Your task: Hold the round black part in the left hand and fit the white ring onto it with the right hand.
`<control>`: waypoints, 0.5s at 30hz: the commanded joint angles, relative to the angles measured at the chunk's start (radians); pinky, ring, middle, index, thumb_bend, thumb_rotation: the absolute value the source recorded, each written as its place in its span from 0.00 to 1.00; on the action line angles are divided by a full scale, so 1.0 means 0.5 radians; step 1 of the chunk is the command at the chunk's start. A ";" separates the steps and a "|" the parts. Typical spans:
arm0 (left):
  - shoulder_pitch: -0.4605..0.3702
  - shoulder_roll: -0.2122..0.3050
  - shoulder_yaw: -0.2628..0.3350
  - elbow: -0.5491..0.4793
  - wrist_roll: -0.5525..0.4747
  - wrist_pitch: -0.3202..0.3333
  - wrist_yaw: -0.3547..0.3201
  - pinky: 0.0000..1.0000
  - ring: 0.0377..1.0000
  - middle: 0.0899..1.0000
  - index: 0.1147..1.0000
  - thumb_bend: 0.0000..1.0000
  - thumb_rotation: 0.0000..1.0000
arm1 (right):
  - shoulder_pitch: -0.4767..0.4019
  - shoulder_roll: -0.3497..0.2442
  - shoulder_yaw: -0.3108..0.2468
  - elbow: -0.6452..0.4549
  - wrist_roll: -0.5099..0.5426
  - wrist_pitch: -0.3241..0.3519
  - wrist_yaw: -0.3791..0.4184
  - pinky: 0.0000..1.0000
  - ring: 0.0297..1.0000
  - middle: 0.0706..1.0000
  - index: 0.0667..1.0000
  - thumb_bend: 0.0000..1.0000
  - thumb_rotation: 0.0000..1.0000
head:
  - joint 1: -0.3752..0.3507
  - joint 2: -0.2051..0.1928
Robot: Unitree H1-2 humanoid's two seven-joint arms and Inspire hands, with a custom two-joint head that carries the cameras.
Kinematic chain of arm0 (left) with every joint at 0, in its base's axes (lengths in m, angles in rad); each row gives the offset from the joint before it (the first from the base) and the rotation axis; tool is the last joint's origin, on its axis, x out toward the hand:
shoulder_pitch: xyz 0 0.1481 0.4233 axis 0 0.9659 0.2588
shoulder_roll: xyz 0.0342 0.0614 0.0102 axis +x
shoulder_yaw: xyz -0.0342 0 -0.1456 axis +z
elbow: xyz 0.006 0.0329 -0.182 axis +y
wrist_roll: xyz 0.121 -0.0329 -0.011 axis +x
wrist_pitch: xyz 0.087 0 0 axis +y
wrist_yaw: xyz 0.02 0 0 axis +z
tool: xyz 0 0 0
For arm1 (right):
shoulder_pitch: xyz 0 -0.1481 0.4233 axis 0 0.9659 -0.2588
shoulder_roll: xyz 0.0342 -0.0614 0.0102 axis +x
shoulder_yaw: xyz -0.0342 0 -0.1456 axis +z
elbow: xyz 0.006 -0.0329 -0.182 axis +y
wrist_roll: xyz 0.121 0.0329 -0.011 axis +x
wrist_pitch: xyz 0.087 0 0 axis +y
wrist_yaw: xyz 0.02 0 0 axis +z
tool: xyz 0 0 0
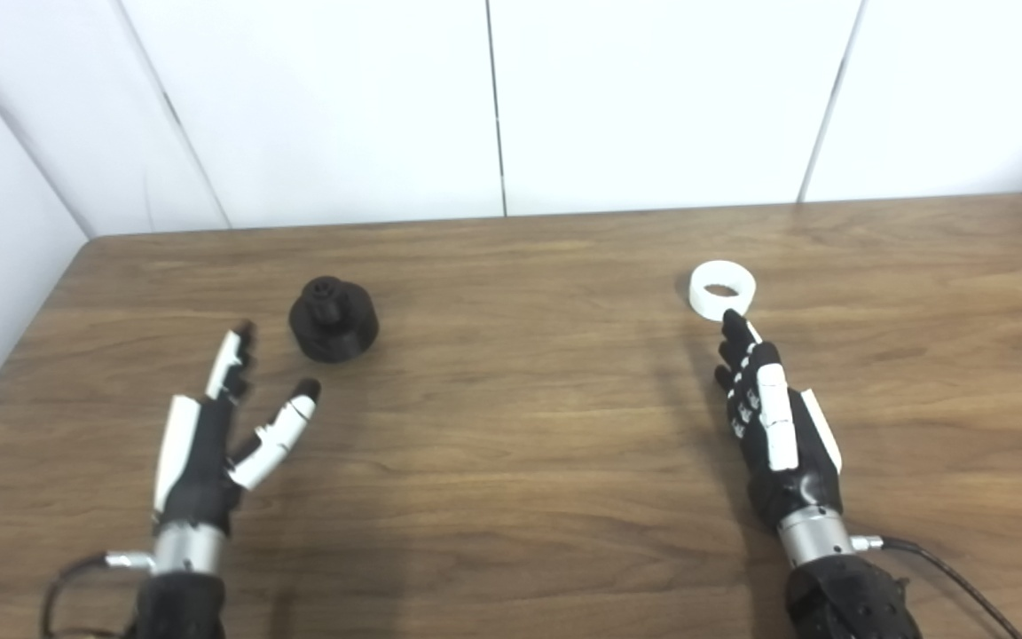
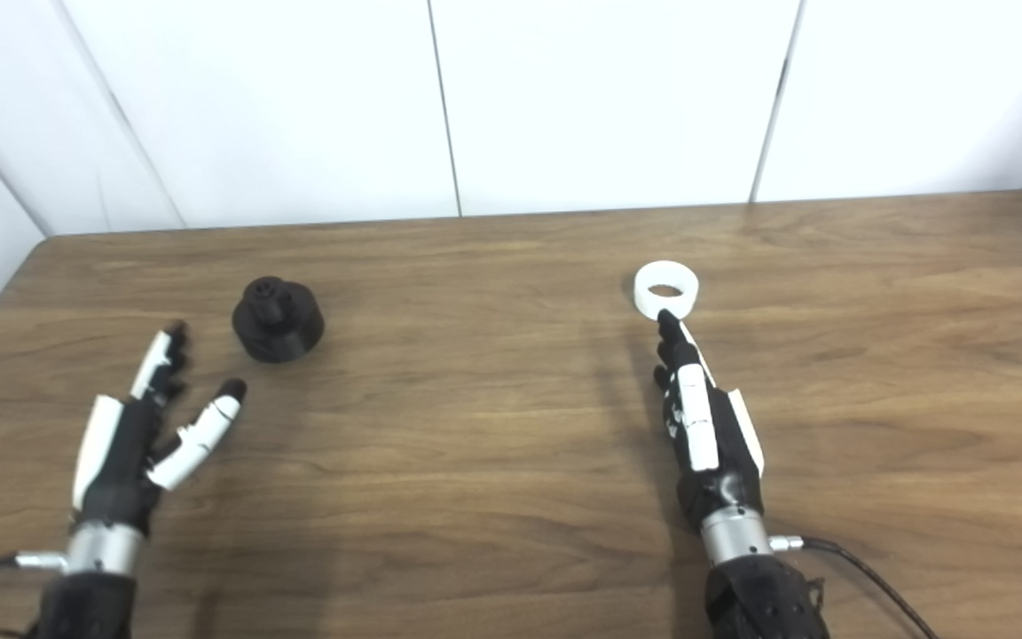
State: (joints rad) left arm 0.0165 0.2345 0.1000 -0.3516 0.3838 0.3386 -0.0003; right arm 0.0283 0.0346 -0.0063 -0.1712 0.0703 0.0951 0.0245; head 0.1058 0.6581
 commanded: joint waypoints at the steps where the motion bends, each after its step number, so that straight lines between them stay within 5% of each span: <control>1: -0.168 0.128 -0.003 -0.032 0.149 0.070 -0.010 0.91 0.97 1.00 1.00 0.87 0.41 | -0.037 -0.001 0.008 -0.002 -0.014 -0.094 -0.001 1.00 0.99 0.98 0.95 0.56 1.00 | 0.001 0.003; 6: -0.387 0.312 -0.048 0.179 0.263 0.078 -0.035 0.92 1.00 1.00 1.00 0.93 0.37 | -0.042 0.013 0.012 0.014 -0.019 -0.089 -0.009 1.00 0.99 0.98 0.94 0.56 1.00 | -0.007 -0.015; 15: -0.651 0.478 -0.180 0.585 0.373 0.039 -0.054 0.93 1.00 1.00 1.00 0.98 0.39 | -0.047 0.018 0.015 0.022 -0.045 -0.097 -0.033 0.99 0.99 0.98 0.94 0.59 1.00 | -0.022 -0.032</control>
State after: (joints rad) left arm -0.2441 0.4272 0.0133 -0.0648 0.5399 0.3840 -0.0362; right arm 0.0177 0.0346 -0.0027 -0.1608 0.0525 0.0823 0.0126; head 0.0936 0.6412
